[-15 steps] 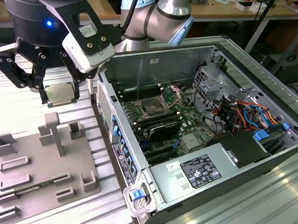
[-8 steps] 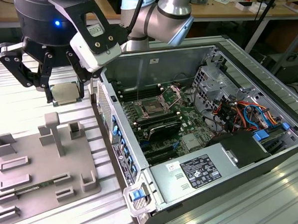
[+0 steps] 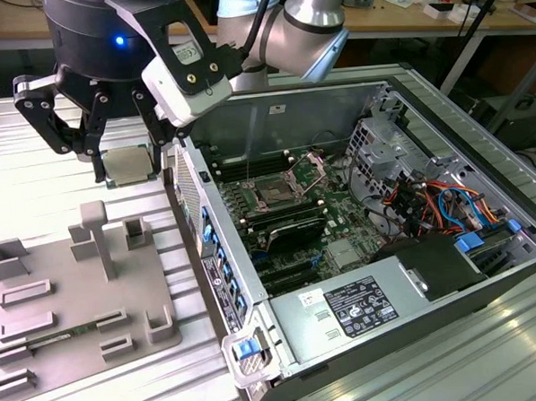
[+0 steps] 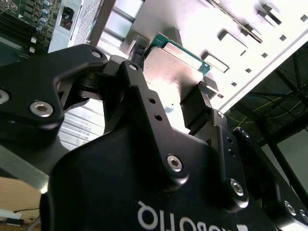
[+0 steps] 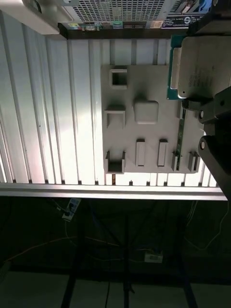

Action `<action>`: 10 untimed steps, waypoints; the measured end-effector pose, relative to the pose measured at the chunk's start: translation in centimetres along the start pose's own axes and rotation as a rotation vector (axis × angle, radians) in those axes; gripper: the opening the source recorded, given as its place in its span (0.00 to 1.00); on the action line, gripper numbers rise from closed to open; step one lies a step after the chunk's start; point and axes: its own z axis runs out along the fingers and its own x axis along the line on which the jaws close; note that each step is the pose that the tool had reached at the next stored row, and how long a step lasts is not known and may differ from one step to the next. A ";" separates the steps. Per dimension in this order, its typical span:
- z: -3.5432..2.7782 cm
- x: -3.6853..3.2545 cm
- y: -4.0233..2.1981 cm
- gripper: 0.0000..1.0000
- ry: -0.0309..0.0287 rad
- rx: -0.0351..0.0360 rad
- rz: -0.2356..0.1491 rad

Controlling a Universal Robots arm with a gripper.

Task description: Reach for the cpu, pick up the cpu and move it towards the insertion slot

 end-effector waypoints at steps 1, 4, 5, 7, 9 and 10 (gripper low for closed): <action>0.00 0.00 0.00 0.55 0.0000 0.0000 0.000; 0.00 -0.02 0.00 0.55 0.0000 0.0000 0.000; 0.00 -0.02 0.00 0.55 0.0000 0.0000 0.000; 0.00 -0.03 0.00 0.55 0.0000 0.0000 0.000; 0.00 -0.03 0.00 0.55 -0.0001 0.0000 0.000; 0.00 -0.03 0.00 0.55 0.0000 0.0000 0.000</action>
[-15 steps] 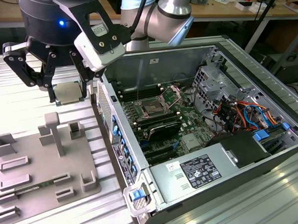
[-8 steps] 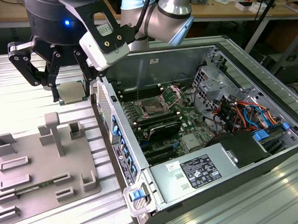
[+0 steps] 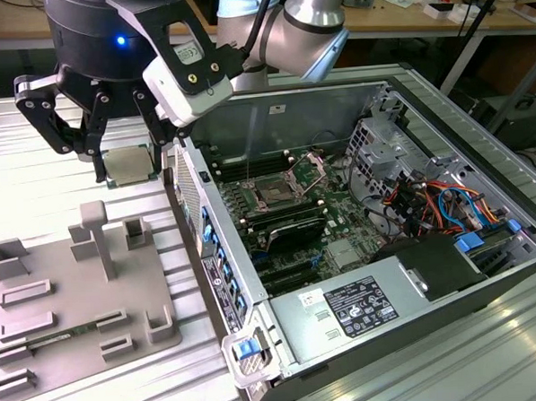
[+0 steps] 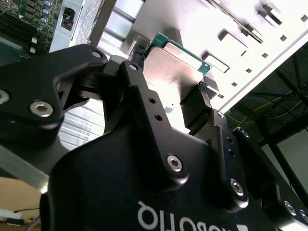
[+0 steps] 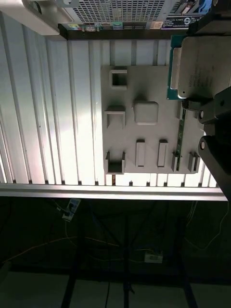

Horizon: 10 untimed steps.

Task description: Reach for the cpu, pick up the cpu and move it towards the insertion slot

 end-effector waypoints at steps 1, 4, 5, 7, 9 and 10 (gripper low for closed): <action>0.00 -0.01 0.00 0.55 0.0000 0.0000 0.000; -0.01 -0.24 0.00 0.55 0.0000 0.0000 0.000; -0.01 -0.37 -0.01 0.55 0.0000 0.0001 0.000; -0.03 -0.80 -0.01 0.55 0.0000 0.0001 0.000; -0.04 -1.15 -0.02 0.55 0.0001 0.0000 0.000; -0.05 -1.35 -0.02 0.55 0.0000 0.0000 0.000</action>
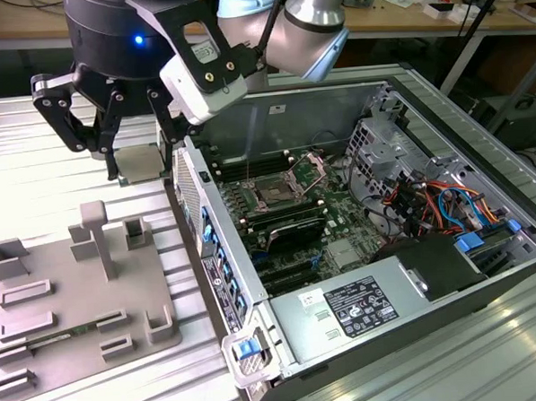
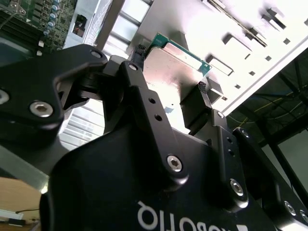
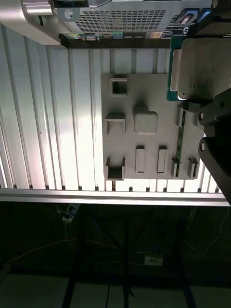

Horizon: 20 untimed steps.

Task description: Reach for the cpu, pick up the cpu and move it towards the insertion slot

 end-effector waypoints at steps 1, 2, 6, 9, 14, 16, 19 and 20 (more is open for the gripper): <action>0.00 -0.15 0.00 0.55 0.0000 0.0001 0.000; -0.01 -0.36 0.00 0.55 -0.0001 0.0000 0.000; -0.03 -1.04 -0.01 0.55 0.0000 0.0002 0.000; -0.06 -1.55 -0.02 0.55 0.0000 0.0003 0.000; -0.08 -2.39 -0.03 0.55 0.0000 0.0003 0.000; -0.09 -2.73 -0.04 0.55 -0.0001 0.0002 0.000; -0.11 -3.15 -0.05 0.55 0.0000 0.0003 0.000; -0.12 -3.28 -0.05 0.55 0.0000 0.0003 0.000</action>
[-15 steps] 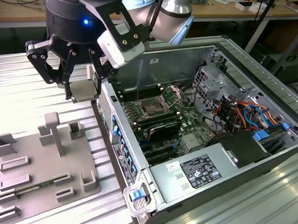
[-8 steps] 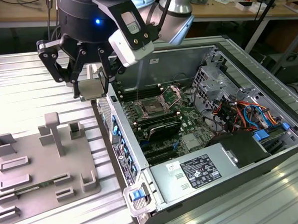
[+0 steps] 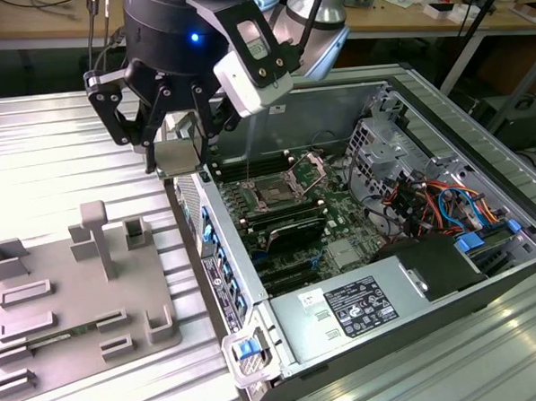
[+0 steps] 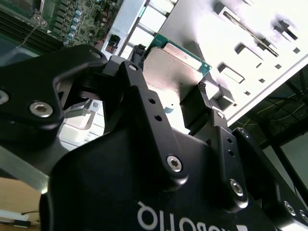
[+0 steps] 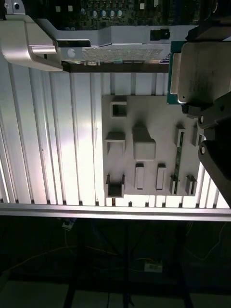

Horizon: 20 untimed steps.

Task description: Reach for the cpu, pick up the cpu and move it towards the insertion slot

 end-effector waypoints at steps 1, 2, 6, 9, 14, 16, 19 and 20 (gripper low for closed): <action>-0.01 -0.22 -0.01 0.55 0.0000 0.0000 0.000; -0.02 -0.47 -0.01 0.55 0.0000 0.0001 0.000; -0.02 -0.66 -0.01 0.55 0.0000 0.0001 0.000; -0.02 -0.68 -0.01 0.55 0.0000 0.0001 0.000; -0.02 -0.68 -0.01 0.55 0.0000 0.0001 0.000; -0.02 -0.73 -0.01 0.55 0.0000 0.0001 0.000; -0.04 -0.99 -0.02 0.55 0.0000 0.0002 0.000; -0.03 -1.05 -0.02 0.55 0.0000 0.0001 0.000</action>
